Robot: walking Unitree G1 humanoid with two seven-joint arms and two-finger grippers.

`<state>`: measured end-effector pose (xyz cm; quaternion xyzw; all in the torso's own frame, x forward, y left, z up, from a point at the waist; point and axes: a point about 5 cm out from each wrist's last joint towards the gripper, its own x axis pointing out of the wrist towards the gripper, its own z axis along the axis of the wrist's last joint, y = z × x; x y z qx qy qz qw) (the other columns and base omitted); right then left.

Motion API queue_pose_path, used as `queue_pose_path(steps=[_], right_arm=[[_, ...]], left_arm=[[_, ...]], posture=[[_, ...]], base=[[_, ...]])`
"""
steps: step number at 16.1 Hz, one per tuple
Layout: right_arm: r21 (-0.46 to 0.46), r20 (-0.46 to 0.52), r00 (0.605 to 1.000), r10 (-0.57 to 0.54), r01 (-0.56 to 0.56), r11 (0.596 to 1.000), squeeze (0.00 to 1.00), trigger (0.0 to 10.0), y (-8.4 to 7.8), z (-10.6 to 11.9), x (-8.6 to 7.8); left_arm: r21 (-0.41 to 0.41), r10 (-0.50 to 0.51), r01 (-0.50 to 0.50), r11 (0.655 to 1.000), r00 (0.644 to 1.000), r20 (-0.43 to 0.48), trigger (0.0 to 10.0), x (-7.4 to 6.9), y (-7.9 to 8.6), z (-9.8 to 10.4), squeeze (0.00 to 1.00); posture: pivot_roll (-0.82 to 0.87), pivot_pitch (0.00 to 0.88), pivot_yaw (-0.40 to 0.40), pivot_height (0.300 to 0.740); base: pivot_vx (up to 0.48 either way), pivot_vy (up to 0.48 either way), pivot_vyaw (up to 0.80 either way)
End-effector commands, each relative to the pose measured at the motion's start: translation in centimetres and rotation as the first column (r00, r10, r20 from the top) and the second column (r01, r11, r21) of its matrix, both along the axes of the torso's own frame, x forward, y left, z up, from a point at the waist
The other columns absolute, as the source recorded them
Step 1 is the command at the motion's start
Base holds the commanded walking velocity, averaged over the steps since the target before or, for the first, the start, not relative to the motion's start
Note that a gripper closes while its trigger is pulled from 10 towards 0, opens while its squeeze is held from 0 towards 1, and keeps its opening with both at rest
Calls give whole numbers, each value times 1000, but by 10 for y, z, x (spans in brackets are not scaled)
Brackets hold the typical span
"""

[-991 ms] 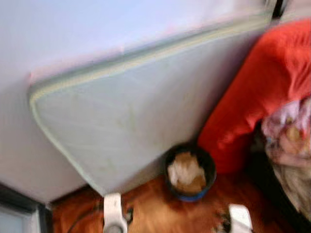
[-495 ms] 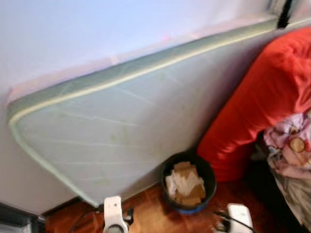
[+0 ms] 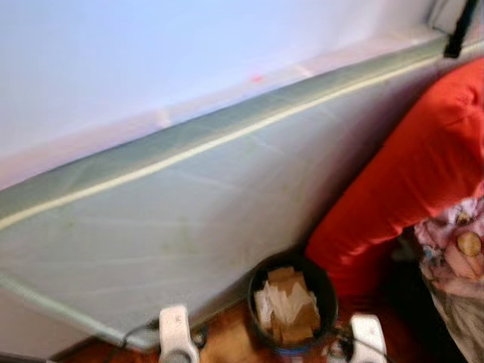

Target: Clean up the room

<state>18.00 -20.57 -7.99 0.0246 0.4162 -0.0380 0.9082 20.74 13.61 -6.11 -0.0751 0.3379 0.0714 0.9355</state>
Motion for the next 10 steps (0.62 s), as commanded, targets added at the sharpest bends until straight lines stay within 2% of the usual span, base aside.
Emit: queue_pose_path(steps=[1, 6, 9, 10], right_arm=[[12, 5, 1000, -3, 2, 1000, 0, 10000, 2, -1, -2], [41, 109, 994, 32, -37, 998, 0, 10000, 4, 5, 2], [44, 170, 984, 51, -59, 997, 0, 10000, 5, 9, 4], [46, 185, 981, 53, -62, 997, 0, 10000, 5, 9, 5]], left_arm=[[-18, 23, -23, 1000, 1000, -19, 10000, -9, -3, -5, 0], [-22, 26, -25, 999, 997, 77, 10000, -9, -3, 0, 0], [-26, 39, -34, 999, 980, 197, 10000, -7, -2, 8, 0], [-7, 47, -47, 999, 965, 260, 10000, -1, 29, 18, 0]], posture=[[-57, 159, -24, 740], [-61, 170, -21, 740], [-55, 182, -23, 740], [-49, 184, -24, 740]], base=[[0, 0, 0], [0, 0, 0], [0, 0, 0], [0, 0, 0]])
